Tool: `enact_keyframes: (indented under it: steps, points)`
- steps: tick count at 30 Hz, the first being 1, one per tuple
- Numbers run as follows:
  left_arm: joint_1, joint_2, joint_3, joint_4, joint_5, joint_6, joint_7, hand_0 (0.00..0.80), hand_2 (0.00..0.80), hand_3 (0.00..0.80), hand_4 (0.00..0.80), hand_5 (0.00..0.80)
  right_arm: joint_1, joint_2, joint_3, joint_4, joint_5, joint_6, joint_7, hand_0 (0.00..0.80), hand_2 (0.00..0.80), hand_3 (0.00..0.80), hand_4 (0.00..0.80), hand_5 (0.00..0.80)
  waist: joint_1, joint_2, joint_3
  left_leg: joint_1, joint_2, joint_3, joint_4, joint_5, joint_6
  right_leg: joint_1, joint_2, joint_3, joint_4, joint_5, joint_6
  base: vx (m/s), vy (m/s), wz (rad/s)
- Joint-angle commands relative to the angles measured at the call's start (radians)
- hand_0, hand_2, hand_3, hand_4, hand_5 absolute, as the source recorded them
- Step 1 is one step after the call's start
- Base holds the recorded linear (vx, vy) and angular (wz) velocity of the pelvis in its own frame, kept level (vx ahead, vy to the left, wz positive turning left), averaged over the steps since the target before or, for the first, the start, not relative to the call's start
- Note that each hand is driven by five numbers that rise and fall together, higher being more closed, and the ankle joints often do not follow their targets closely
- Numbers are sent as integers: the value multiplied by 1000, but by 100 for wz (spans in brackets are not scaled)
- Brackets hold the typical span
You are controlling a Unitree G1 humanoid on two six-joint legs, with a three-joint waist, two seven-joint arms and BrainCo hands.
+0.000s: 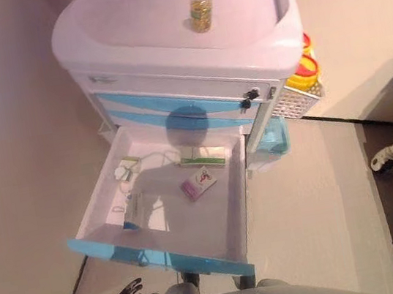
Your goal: Open the drawer and pick up the medicine
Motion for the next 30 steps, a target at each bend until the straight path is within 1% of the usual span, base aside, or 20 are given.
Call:
enact_keyframes:
  steps: [1,5,6,7,8,9,12,14,15,16,17,21,23,24,25,26,28,30]
  points:
    - [-23,-10,-4,24,45,-14,11,0,0,0,0,0,96,108,20,-82,-104,-74,15,0,0,0,0,0,-12,-5,-15,24,-24,3,16,-142,-1,-41,-19,3,56,-30,55,-19,-17,-37]
    - [-20,-25,8,36,51,-22,25,0,0,0,0,0,237,238,48,-61,-225,-57,82,0,0,0,0,0,-45,2,-13,34,-21,26,17,-148,0,-43,-15,26,53,-24,59,-2,-11,-29]
    - [-20,-29,15,43,47,-26,31,0,0,0,0,0,267,266,59,-55,-239,-49,100,0,0,0,0,0,-53,2,-15,37,-21,31,17,-149,0,-42,-15,31,51,-23,60,30,-8,-26]
    - [-20,-33,23,46,45,-25,35,0,0,0,0,0,298,303,77,-40,-260,-25,126,0,0,0,0,0,-61,2,-17,38,-20,36,19,-149,1,-43,-15,35,52,-21,61,34,-12,-28]
    - [-20,-33,30,45,47,-24,34,0,0,0,0,0,328,330,87,-33,-278,-37,130,0,0,0,0,0,-66,3,-18,39,-20,39,20,-150,1,-44,-15,37,54,-22,62,44,-25,-29]
    - [-19,-35,42,45,58,-25,32,0,0,0,0,0,369,365,106,-10,-321,-28,147,0,0,0,0,0,-74,5,-19,39,-19,42,21,-149,1,-46,-15,40,58,-23,63,45,-25,-24]
    - [-23,-32,50,48,74,-43,32,0,0,0,0,0,447,441,175,44,-404,-7,153,0,0,0,0,0,-93,10,-18,40,-20,45,23,-150,5,-52,-12,44,72,-26,63,54,-18,-13]
    - [-32,-24,55,49,63,-53,25,0,0,0,0,0,483,493,231,117,-479,-13,125,0,0,0,0,0,-102,17,-15,40,-23,41,33,-154,10,-55,-10,49,87,-34,61,67,1,-9]
    - [-39,-22,53,55,65,-66,22,0,0,0,0,0,493,517,261,171,-520,-33,108,0,0,0,0,0,-104,21,-11,38,-26,38,39,-156,14,-57,-9,50,94,-38,58,67,13,-4]
    - [-43,-20,50,57,66,-78,23,0,0,0,0,0,501,529,278,202,-531,-25,97,0,0,0,0,0,-106,23,-8,37,-28,34,45,-159,17,-58,-9,51,99,-41,56,50,20,-4]
    - [-48,-20,44,57,64,-86,23,0,0,0,0,0,504,543,294,241,-544,-32,94,0,0,0,0,0,-107,26,-3,36,-31,30,51,-161,20,-59,-9,53,105,-44,55,40,30,-4]
    - [-77,-21,12,74,69,-132,41,0,0,0,0,0,497,581,363,403,-650,-98,53,0,0,0,0,0,-106,43,19,27,-41,10,82,-174,36,-65,-11,56,135,-59,44,29,40,-1]
    - [-84,-25,1,75,85,-145,56,0,0,0,0,0,494,592,388,446,-683,-111,20,0,0,0,0,0,-106,48,28,27,-44,3,92,-177,40,-64,-13,55,146,-64,41,43,43,-2]
    - [-86,-28,-12,76,104,-161,71,0,0,0,0,0,489,595,398,475,-696,-106,-9,0,0,0,0,0,-105,52,33,28,-46,-2,98,-180,42,-62,-14,54,153,-68,39,64,54,-2]
    - [-88,-32,-23,76,138,-177,93,0,0,0,0,0,482,596,404,491,-720,-89,-33,0,0,0,0,0,-106,55,38,29,-47,-4,104,-183,44,-63,-15,54,161,-72,38,69,64,-3]
    - [-90,-32,-38,73,159,-187,111,0,0,0,0,0,478,594,409,503,-743,-86,-45,0,0,0,0,0,-107,58,41,27,-47,-5,109,-184,45,-65,-16,53,167,-75,37,58,72,-5]
    - [-98,-25,-68,64,195,-197,140,0,0,0,0,0,471,579,427,510,-793,-111,-35,0,0,0,0,0,-109,64,53,22,-49,-8,121,-188,48,-72,-18,51,184,-82,34,44,70,-6]
    - [-111,-10,-97,51,226,-199,168,0,0,0,0,0,466,563,452,487,-814,-121,-39,0,0,0,0,0,-111,69,66,10,-51,-10,134,-190,52,-90,-22,51,210,-91,32,13,61,-5]
